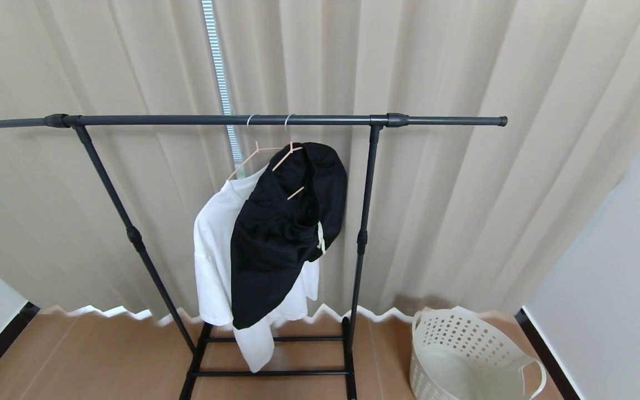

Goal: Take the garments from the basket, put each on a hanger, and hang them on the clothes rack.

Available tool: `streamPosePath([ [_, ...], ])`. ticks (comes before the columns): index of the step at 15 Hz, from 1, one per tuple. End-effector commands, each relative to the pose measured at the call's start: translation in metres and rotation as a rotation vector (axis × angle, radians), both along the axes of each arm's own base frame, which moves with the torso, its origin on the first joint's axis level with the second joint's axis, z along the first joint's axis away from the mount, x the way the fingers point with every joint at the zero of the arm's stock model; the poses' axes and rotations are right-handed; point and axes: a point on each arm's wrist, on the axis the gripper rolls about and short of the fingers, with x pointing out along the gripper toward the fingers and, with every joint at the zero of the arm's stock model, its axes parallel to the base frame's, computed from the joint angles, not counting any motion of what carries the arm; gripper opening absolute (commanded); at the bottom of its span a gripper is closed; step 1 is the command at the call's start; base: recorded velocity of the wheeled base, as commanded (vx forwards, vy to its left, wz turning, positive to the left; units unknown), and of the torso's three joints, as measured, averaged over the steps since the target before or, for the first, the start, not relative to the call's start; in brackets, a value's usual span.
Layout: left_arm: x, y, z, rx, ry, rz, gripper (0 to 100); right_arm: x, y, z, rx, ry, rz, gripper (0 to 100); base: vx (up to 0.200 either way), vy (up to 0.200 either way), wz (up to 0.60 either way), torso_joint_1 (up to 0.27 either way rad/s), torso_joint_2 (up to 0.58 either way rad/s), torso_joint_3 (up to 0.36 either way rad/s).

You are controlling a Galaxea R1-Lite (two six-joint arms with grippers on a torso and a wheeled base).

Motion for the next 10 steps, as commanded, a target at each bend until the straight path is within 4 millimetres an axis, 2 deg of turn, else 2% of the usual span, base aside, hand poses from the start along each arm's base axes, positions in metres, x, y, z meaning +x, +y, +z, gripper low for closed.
streamPosePath([
  [1,0.0008,0.0000,-0.0017,-0.001,0.011,-0.001,100,-0.0031,0.0007,-0.0065,0.006,-0.027,-0.059,100,0.000,0.000,0.00,0.000,0.00,0.000],
  [5,0.0011,0.0008,-0.0026,-0.002,0.013,0.042,100,-0.0029,0.0006,-0.0069,0.019,-0.025,-0.063,100,0.000,0.000,0.00,0.000,0.00,0.000],
  [7,0.0011,0.0008,-0.0026,-0.002,0.013,0.042,100,-0.0031,0.0030,-0.0064,0.085,-0.022,0.033,100,0.000,0.000,0.00,0.000,0.00,0.000],
  [10,0.0011,0.0008,-0.0026,-0.002,0.013,0.042,100,0.0053,-0.0003,-0.0107,0.109,-0.101,-0.117,100,0.000,0.000,0.00,0.000,0.00,0.000],
])
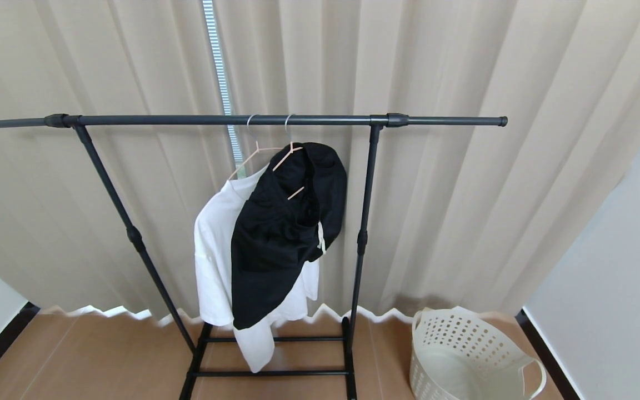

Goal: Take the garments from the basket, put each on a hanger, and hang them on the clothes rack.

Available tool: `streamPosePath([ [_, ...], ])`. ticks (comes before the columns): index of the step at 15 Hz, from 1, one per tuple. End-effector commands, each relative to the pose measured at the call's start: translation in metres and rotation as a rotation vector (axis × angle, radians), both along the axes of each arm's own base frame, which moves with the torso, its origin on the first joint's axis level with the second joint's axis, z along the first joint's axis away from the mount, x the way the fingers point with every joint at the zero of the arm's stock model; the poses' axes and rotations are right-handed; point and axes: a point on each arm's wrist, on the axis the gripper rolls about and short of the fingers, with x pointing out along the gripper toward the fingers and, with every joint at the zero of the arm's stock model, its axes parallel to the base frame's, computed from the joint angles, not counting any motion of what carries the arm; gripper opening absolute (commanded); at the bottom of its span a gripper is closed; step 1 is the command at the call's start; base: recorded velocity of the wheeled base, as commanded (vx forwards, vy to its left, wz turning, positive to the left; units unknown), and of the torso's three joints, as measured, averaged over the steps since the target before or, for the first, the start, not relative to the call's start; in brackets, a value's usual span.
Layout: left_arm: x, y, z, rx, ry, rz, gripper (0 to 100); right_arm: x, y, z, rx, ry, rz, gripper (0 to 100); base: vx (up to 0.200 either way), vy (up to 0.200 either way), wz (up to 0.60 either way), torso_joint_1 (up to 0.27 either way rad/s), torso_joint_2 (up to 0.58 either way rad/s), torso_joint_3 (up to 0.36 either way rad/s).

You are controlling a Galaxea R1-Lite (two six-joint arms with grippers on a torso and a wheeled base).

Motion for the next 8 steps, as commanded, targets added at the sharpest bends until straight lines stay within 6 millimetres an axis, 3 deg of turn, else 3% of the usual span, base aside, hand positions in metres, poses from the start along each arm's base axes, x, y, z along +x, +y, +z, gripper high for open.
streamPosePath([
  [1,0.000,0.000,0.000,-0.001,0.003,-0.001,100,0.006,-0.001,-0.006,-0.005,-0.021,-0.054,100,0.000,0.000,0.00,0.000,0.00,0.000],
  [2,0.000,0.000,0.000,0.001,0.001,0.001,100,0.014,-0.002,-0.011,-0.107,-0.147,-0.098,100,0.000,0.000,0.00,0.000,0.00,0.000],
  [8,0.000,0.000,0.000,-0.001,0.003,0.001,100,0.014,0.000,-0.016,-0.080,-0.097,-0.006,100,0.000,0.000,0.00,0.000,0.00,0.000],
])
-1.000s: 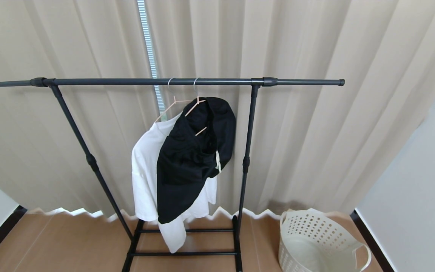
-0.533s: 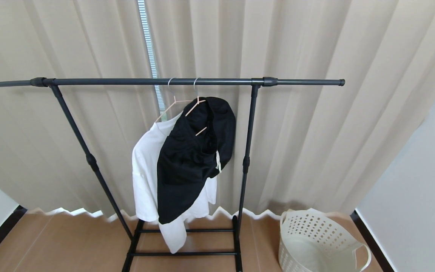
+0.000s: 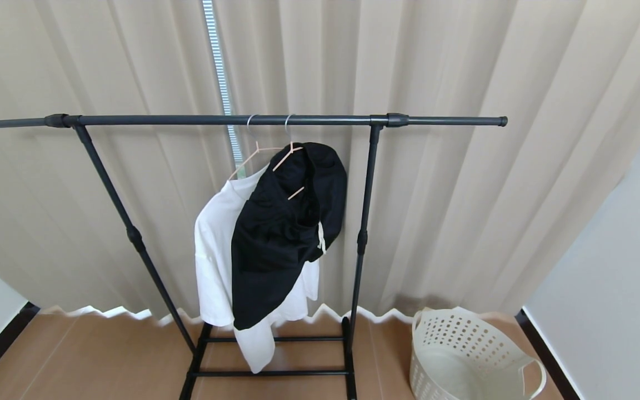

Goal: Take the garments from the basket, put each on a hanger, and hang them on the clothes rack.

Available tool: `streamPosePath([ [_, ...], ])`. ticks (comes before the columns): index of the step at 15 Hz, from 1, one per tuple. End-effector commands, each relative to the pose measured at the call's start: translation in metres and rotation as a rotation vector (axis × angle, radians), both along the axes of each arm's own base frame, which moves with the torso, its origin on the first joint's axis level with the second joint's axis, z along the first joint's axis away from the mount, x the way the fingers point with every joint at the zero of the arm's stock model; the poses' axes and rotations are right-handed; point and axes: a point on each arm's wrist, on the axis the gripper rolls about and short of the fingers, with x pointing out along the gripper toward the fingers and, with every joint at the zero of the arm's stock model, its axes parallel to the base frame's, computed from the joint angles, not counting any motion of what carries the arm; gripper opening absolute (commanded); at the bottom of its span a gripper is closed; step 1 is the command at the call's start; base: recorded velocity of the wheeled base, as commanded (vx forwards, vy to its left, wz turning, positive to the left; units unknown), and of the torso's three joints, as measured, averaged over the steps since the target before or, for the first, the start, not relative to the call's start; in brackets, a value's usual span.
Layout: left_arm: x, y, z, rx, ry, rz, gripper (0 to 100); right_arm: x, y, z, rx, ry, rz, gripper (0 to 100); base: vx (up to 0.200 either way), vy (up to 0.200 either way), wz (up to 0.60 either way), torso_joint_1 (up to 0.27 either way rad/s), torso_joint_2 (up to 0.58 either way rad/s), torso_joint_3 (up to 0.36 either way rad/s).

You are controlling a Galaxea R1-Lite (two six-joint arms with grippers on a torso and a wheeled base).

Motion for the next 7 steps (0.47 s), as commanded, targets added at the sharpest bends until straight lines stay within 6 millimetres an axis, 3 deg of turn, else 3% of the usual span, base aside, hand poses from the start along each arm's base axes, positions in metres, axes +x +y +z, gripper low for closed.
streamPosePath([
  [1,0.0002,0.0000,0.0002,-0.002,0.002,0.000,100,0.0002,0.0000,-0.0004,0.000,0.003,0.001,100,0.000,0.000,0.00,0.000,0.00,0.000],
  [7,0.0002,0.0000,0.0002,0.000,0.002,0.000,100,0.0002,0.0001,-0.0003,0.008,0.002,0.003,100,0.000,0.000,0.00,0.000,0.00,0.000],
])
